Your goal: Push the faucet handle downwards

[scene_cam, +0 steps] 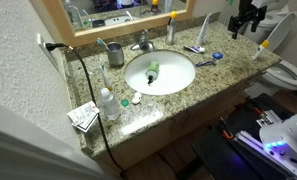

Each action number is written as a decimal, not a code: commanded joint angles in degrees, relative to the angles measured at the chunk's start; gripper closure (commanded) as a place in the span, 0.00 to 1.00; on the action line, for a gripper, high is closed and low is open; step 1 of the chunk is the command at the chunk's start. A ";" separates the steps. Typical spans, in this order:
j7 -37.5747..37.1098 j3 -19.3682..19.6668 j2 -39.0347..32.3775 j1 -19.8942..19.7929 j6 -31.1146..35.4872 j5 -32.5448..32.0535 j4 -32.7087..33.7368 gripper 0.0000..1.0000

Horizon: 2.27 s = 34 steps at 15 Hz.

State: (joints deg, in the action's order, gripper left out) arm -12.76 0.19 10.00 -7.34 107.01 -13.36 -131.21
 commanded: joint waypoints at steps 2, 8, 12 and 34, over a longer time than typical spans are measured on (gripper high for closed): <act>2.13 1.11 -0.05 1.11 1.26 -0.02 -0.08 0.00; 12.74 1.81 -0.19 2.05 7.94 -1.63 -0.48 0.00; 11.25 2.00 -4.12 1.24 3.77 -3.39 3.05 0.00; 37.66 -5.27 -9.69 15.40 7.04 32.22 11.37 0.00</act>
State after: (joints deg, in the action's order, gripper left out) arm 24.96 -4.25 0.25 8.93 114.21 18.94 -119.87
